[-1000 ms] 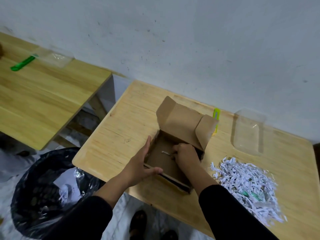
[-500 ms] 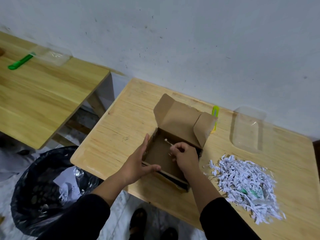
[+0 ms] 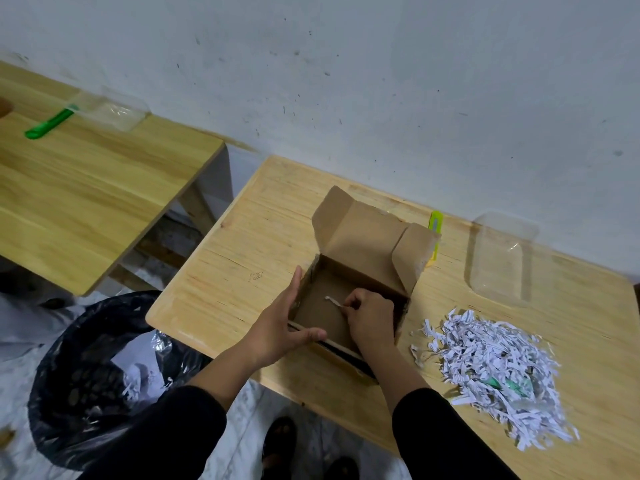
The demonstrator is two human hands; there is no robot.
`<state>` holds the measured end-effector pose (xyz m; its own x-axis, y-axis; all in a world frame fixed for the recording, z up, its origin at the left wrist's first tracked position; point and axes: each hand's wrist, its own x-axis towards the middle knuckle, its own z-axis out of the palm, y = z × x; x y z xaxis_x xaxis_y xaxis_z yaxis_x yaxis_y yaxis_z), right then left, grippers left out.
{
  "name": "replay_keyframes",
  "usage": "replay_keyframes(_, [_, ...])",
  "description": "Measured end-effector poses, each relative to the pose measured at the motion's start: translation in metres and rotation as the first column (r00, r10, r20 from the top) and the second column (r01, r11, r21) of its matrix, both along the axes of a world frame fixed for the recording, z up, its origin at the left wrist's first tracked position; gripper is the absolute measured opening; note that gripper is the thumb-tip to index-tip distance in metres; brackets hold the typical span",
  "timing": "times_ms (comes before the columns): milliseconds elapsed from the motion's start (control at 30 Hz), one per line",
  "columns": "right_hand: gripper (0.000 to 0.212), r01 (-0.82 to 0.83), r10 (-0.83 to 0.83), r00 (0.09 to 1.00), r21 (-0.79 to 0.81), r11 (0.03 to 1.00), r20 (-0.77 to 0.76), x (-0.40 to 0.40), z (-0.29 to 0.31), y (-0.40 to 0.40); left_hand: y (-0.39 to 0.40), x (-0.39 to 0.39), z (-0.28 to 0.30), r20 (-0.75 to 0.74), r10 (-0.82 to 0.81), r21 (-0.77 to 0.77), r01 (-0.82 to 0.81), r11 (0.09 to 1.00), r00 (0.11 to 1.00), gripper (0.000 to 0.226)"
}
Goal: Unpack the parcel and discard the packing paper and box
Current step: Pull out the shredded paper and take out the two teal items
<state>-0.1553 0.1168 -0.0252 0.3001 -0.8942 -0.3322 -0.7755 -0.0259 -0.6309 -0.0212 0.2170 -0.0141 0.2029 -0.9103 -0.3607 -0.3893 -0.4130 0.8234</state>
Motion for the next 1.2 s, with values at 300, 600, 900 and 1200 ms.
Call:
replay_keyframes(300, [0.008,-0.123,0.122,0.992,-0.081,0.989,-0.017,0.001,-0.005,-0.001,0.001,-0.001,0.001,0.018,-0.001,-0.004,0.001,1.000,1.000,0.115])
replay_keyframes(600, [0.016,0.003,-0.021,0.981,0.089,0.996,0.195,-0.002,0.000,0.000,0.000,-0.003,0.001,-0.018,0.021,-0.008,-0.021,1.000,1.000,0.115])
replay_keyframes(900, [0.011,0.049,-0.056,0.957,0.033,0.998,0.286,-0.016,0.019,-0.002,-0.002,-0.008,0.005,0.079,0.006,-0.032,-0.004,0.999,0.997,0.113])
replay_keyframes(1200, [0.012,0.222,-0.184,0.908,-0.058,0.973,0.377,-0.046,0.038,-0.005,-0.004,-0.012,0.013,0.072,0.013,0.013,-0.014,1.000,0.997,0.114])
